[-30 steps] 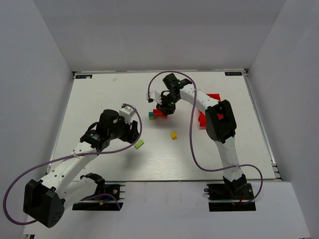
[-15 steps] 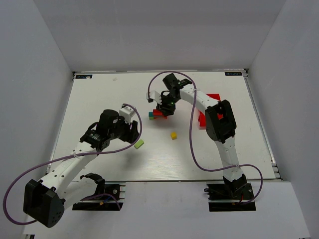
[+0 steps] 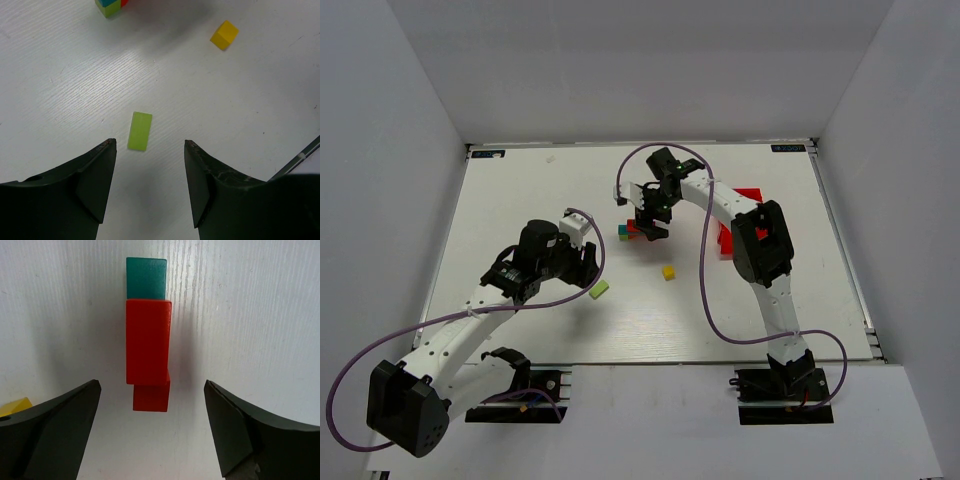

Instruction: Build the wood block tower

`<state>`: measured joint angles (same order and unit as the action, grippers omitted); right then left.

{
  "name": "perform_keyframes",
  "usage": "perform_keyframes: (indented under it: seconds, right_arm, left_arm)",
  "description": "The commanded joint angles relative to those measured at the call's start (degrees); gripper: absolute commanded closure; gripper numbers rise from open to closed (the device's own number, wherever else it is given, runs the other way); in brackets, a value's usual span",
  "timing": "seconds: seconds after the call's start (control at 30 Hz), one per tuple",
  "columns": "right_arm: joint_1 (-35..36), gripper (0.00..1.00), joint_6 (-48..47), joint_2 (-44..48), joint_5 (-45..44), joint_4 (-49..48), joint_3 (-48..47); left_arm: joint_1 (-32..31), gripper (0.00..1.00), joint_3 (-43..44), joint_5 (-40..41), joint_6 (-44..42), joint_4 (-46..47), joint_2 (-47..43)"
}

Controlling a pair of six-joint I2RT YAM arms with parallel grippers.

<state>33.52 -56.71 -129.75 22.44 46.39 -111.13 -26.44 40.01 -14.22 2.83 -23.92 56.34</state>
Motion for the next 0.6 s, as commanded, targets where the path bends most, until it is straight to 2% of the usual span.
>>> perform_keyframes:
  seconds: [0.0, 0.13, 0.3, 0.37, 0.4, 0.43, 0.47, 0.5, 0.53, 0.57]
  right_arm:
    - [-0.2, 0.1, -0.2, 2.2, 0.2, -0.3, 0.6]
    - [-0.4, 0.1, -0.9, 7.0, -0.7, -0.9, 5.0]
    - [-0.4, 0.1, -1.2, 21.7, -1.4, -2.4, 14.7]
    - [-0.4, 0.1, -0.7, 25.5, -2.7, -4.4, 21.7]
    - [-0.4, 0.1, -0.1, 31.8, -3.6, -7.2, 23.9]
    - [-0.4, 0.1, 1.2, 33.8, -6.8, -11.0, 30.7]
    - [-0.3, 0.1, 4.2, 35.9, -8.0, -13.2, 33.4]
    - [-0.6, 0.1, 6.1, 41.4, -9.4, -20.1, 35.7]
    - [-0.7, 0.1, 12.7, 42.7, -10.9, -21.7, 39.5]
    - [-0.9, 0.1, 14.6, 44.7, -10.4, -22.7, 42.0]
  left_arm:
    - [-0.3, 0.33, -0.1, -0.4, -0.3, 0.9, -1.5]
    - [-0.3, 0.33, -0.1, 0.2, -0.3, 0.9, -1.5]
    - [-0.3, 0.33, -0.1, 0.2, -0.3, 0.9, -0.4]
    - [-0.3, 0.32, -0.1, 0.2, -0.3, 0.9, 0.3]
    - [-0.3, 0.32, -0.1, 0.2, -0.3, 1.4, 1.0]
    - [-0.3, 0.38, -0.1, 0.2, -0.8, 1.4, 1.7]
    - [-0.3, 0.42, -0.1, -0.5, -0.8, 1.4, 2.4]
    - [-0.3, 0.49, -0.1, -0.5, -0.8, 1.4, 4.2]
    - [-0.3, 0.61, 0.4, -0.5, -0.8, 1.4, 5.3]
    - [-0.3, 0.83, 1.1, -0.5, -0.8, 0.6, 6.4]
